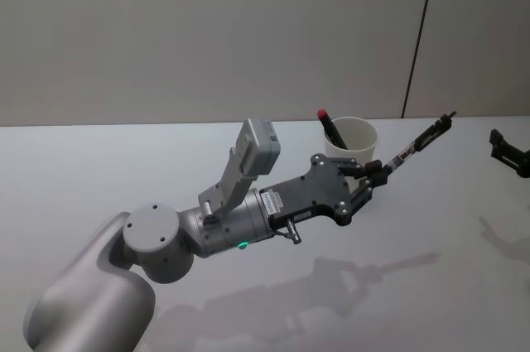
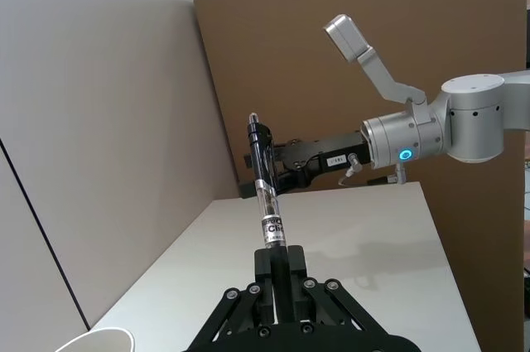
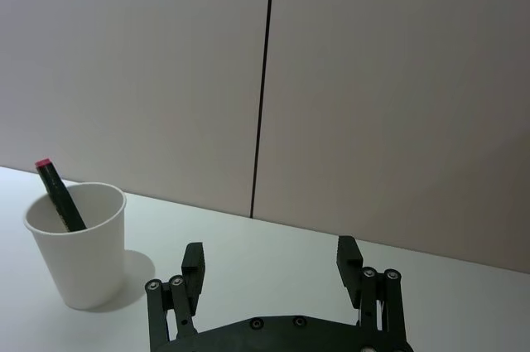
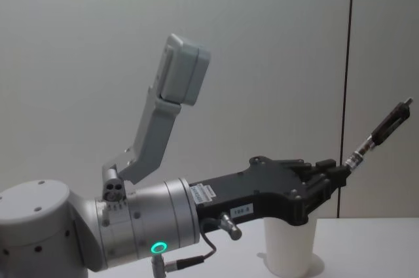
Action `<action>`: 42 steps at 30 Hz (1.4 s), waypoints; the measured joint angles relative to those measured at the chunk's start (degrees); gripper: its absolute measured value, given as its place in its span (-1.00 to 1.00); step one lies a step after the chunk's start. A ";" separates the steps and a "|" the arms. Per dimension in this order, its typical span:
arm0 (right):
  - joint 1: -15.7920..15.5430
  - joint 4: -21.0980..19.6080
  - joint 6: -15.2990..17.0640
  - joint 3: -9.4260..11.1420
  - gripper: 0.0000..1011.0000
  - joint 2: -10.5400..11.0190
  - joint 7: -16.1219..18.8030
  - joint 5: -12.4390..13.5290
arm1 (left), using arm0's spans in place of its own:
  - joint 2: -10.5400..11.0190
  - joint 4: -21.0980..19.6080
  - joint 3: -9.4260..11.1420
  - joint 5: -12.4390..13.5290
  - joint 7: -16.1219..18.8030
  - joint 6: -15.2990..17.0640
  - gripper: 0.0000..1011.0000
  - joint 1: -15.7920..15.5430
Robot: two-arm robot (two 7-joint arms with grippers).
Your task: Place the pen into the pen holder.
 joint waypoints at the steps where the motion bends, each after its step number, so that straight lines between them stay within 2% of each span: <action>1: -0.13 -0.16 0.00 0.05 0.98 0.04 0.28 0.32 | -0.01 0.03 0.01 -0.01 -0.01 -0.01 -0.75 -0.02; 8: -1.34 -1.70 0.33 0.56 0.98 0.32 2.49 3.05 | -0.04 0.14 0.04 -0.02 -0.06 -0.06 -0.75 -0.05; 18: -4.09 -5.03 3.51 1.67 0.98 0.77 6.30 9.48 | -0.09 0.20 0.04 -0.02 -0.11 -0.10 -0.75 -0.10; 32: -7.78 -8.93 12.51 3.29 0.98 1.91 12.39 20.09 | -0.10 0.25 0.04 -0.02 -0.11 -0.10 -0.75 -0.13; 42: -10.10 -10.71 17.72 3.77 0.98 2.57 16.82 25.73 | -0.10 0.25 0.04 -0.02 -0.11 -0.10 -0.75 -0.13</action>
